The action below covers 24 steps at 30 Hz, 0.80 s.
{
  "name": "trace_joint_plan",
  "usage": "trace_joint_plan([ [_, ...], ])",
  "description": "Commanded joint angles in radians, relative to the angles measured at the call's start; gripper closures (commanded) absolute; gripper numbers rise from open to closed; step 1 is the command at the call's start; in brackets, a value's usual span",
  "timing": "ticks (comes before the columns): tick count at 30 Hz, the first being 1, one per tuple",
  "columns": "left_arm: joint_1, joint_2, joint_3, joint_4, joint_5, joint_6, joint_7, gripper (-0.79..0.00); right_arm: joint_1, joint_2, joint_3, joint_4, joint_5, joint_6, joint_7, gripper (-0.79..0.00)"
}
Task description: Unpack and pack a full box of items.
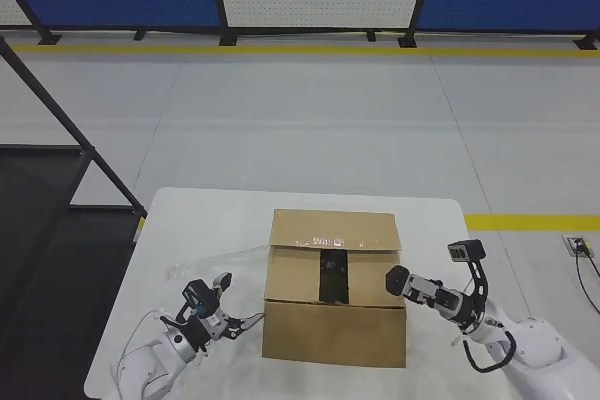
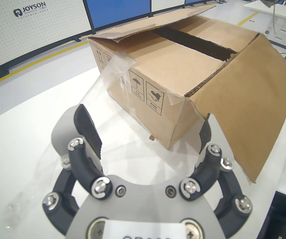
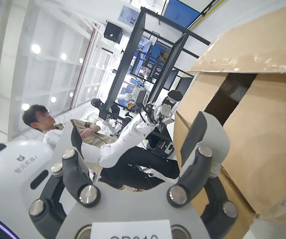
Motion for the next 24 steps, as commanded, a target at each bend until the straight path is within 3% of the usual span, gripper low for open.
trace_joint_plan([
  [1,0.000,0.000,0.000,0.000,0.000,0.000,0.000,-0.785,0.029,-0.011,-0.010,0.030,0.059,0.074,0.006,-0.785],
  [7,0.000,0.000,0.000,0.000,0.000,0.000,0.000,-0.785,0.106,-0.039,-0.039,0.135,0.109,0.213,0.057,-0.785],
  [15,0.000,0.000,0.000,0.000,0.000,0.000,0.000,-0.785,0.106,-0.039,-0.039,0.135,0.109,0.213,0.057,-0.785],
  [24,0.000,0.000,0.000,0.000,0.000,0.000,0.000,-0.785,0.114,-0.061,-0.057,0.098,0.040,0.378,-0.055,-0.785],
])
